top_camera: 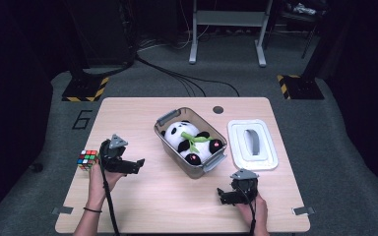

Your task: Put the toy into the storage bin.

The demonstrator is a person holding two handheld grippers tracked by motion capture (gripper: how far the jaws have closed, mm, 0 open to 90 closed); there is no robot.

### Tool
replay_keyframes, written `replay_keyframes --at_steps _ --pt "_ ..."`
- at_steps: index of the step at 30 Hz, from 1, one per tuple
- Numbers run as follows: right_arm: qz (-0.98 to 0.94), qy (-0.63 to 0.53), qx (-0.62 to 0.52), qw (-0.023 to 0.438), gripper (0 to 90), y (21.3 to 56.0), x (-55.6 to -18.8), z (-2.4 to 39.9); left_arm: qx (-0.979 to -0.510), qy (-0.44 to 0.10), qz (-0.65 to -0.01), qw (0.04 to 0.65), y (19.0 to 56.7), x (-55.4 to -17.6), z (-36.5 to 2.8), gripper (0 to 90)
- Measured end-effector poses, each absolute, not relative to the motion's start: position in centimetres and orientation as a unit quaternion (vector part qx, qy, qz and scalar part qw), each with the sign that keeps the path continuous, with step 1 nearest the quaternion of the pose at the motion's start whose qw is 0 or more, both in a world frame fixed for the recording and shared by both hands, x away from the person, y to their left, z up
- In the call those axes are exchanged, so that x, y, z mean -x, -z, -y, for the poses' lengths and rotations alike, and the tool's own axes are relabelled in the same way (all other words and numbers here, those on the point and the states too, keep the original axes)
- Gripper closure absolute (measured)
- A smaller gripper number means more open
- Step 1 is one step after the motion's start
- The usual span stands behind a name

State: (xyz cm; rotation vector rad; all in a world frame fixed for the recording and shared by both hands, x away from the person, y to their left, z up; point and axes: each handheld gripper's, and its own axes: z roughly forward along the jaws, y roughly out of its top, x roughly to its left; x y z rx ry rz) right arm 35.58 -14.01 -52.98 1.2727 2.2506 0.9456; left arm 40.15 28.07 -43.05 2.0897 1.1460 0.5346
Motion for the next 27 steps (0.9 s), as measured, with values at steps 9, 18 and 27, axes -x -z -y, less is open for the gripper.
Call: replay_keyframes --at_steps 9,18,27 --pt "-0.802 -0.337 -0.454 0.193 0.2 53.0 -35.6 14.0 -0.786 -0.218 -0.469 0.339 44.8 -39.9 -29.7 0.0" --pt "-0.802 -0.337 -0.454 0.193 0.2 53.0 -35.6 14.0 -0.761 -0.232 -0.498 0.345 44.8 -39.8 -32.5 0.0" --pt "-0.802 -0.337 -0.454 0.193 0.2 53.0 -35.6 14.0 -0.723 -0.262 -0.538 0.346 45.1 -40.0 -36.6 0.0"
